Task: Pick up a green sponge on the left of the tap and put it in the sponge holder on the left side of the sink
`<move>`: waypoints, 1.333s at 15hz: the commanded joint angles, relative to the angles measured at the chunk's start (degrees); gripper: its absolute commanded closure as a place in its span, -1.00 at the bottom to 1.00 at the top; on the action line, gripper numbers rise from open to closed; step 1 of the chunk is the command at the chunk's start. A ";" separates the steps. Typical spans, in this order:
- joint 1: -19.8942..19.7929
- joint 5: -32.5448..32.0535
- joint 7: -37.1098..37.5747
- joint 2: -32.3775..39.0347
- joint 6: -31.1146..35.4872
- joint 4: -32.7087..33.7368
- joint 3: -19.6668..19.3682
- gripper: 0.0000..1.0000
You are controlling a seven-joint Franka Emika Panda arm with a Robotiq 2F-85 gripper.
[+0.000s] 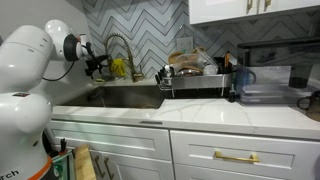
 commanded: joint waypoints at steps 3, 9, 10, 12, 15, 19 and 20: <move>1.33 0.02 -0.78 2.45 0.01 3.08 -0.37 -1.00; 1.49 0.02 -1.23 3.67 0.01 4.83 -0.39 -1.00; 1.50 0.02 -1.23 3.67 0.01 4.86 -0.39 -1.00; 1.50 0.06 -3.01 4.44 -0.79 5.79 0.01 -1.00; 2.17 -0.64 -2.25 4.93 -0.67 6.44 -0.71 -1.00; 3.78 -3.09 1.21 6.64 2.18 8.08 -3.07 -1.00; 4.04 -3.59 1.85 7.04 3.03 8.42 -3.52 -1.00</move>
